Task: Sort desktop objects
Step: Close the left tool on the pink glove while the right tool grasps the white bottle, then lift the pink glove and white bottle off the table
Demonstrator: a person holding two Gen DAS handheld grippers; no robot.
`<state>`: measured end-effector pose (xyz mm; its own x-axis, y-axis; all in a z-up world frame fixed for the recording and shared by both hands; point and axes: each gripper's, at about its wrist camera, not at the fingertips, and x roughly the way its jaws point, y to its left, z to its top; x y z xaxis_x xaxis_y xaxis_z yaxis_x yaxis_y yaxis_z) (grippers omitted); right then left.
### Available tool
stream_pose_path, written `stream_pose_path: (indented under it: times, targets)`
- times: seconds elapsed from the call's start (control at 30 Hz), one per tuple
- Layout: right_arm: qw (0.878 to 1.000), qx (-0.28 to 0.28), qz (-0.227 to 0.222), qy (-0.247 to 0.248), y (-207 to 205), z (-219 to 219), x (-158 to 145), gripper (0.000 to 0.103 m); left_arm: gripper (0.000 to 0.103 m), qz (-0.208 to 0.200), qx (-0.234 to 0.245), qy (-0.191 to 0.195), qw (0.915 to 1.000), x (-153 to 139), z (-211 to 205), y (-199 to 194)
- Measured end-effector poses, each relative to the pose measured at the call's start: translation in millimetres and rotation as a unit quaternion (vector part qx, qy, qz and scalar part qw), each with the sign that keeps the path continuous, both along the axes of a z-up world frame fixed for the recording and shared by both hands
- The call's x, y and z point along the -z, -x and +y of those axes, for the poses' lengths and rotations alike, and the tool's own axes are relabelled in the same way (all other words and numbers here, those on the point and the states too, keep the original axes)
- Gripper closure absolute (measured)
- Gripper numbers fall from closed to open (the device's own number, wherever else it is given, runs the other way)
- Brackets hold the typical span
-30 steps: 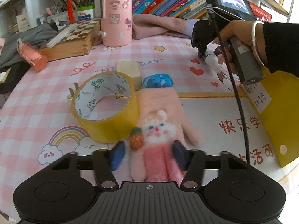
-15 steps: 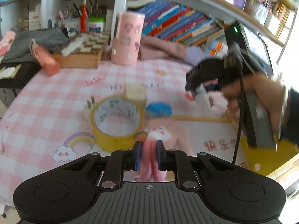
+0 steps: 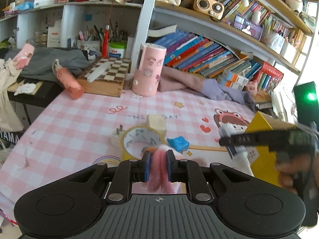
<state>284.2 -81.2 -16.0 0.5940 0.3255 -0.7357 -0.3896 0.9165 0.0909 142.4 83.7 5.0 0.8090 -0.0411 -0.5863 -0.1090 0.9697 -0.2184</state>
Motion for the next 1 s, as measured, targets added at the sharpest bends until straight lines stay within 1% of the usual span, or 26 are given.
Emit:
stream_pose_path:
  times: [0.23, 0.37, 0.6, 0.83, 1.0]
  targets:
    - [1.000, -0.012, 0.007, -0.012, 44, -2, -4, 0.073, 0.088, -0.009, 0.007, 0.002, 0.9999, -5, 4, 13]
    - [1.000, -0.015, -0.006, -0.012, 66, -1, -9, 0.073, 0.088, -0.018, 0.017, 0.003, 0.9997, -11, 3, 24]
    - [1.000, -0.017, -0.011, -0.019, 97, -5, -22, 0.073, 0.088, -0.041, 0.031, 0.010, 0.9986, -27, 4, 49]
    - [1.000, -0.007, -0.010, -0.026, 138, -10, -30, 0.073, 0.088, -0.051, 0.049, 0.018, 0.9973, -38, 5, 81]
    - [0.999, 0.008, -0.010, -0.037, 170, -16, -34, 0.073, 0.088, -0.052, 0.067, 0.012, 0.9963, -40, 3, 103]
